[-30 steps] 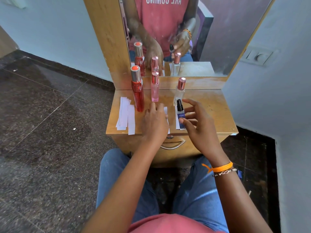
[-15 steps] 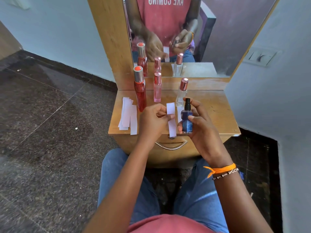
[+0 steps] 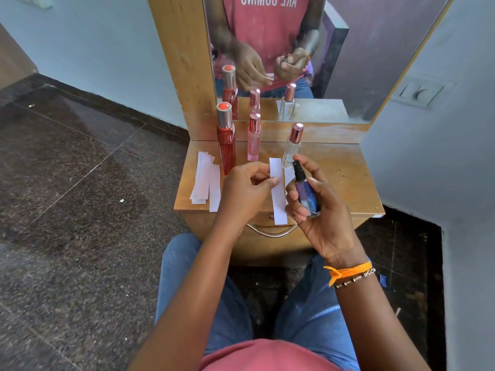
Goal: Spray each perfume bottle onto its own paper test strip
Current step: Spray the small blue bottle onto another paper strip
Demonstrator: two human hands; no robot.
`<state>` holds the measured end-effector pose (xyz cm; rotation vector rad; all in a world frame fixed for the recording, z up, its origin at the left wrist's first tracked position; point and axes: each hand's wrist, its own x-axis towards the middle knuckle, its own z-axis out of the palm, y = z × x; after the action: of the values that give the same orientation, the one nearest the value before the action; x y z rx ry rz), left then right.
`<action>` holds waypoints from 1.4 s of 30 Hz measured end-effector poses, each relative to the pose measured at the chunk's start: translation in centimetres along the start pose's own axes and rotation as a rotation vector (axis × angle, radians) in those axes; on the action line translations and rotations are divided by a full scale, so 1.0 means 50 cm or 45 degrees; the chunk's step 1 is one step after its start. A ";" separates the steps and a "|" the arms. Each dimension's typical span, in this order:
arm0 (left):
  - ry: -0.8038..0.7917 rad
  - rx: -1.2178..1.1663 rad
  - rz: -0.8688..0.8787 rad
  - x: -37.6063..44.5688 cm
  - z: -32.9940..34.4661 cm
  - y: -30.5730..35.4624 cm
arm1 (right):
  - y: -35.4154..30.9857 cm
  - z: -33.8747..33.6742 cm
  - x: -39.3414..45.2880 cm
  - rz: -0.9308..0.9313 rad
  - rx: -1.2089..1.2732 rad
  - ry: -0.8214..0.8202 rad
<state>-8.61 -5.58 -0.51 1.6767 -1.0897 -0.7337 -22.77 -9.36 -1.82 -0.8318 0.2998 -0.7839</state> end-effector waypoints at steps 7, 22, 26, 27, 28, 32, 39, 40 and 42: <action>-0.054 -0.103 -0.044 -0.003 -0.001 0.004 | -0.003 0.000 -0.001 0.013 0.069 0.059; -0.325 -0.311 -0.236 -0.007 -0.010 -0.002 | -0.015 0.020 0.016 -0.512 -1.856 0.378; -0.323 -0.314 -0.232 -0.006 -0.008 -0.006 | -0.017 0.018 0.018 -0.508 -1.887 0.365; -0.326 -0.314 -0.232 -0.005 -0.007 -0.006 | -0.017 0.017 0.018 -0.505 -1.891 0.360; -0.332 -0.317 -0.232 -0.005 -0.007 -0.007 | -0.017 0.016 0.018 -0.500 -1.893 0.359; -0.338 -0.311 -0.231 -0.004 -0.007 -0.011 | -0.016 0.015 0.018 -0.503 -1.921 0.365; -0.360 -0.333 -0.246 -0.005 -0.002 -0.016 | -0.018 0.016 0.018 -0.500 -1.916 0.356; -0.363 -0.336 -0.248 -0.005 -0.001 -0.015 | -0.018 0.016 0.017 -0.500 -1.920 0.361; -0.367 -0.333 -0.254 -0.005 0.000 -0.016 | -0.019 0.016 0.016 -0.492 -1.930 0.363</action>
<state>-8.44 -5.25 -1.26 1.4973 -0.9788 -1.2228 -22.26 -9.90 -0.55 -2.2445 1.0677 -0.9806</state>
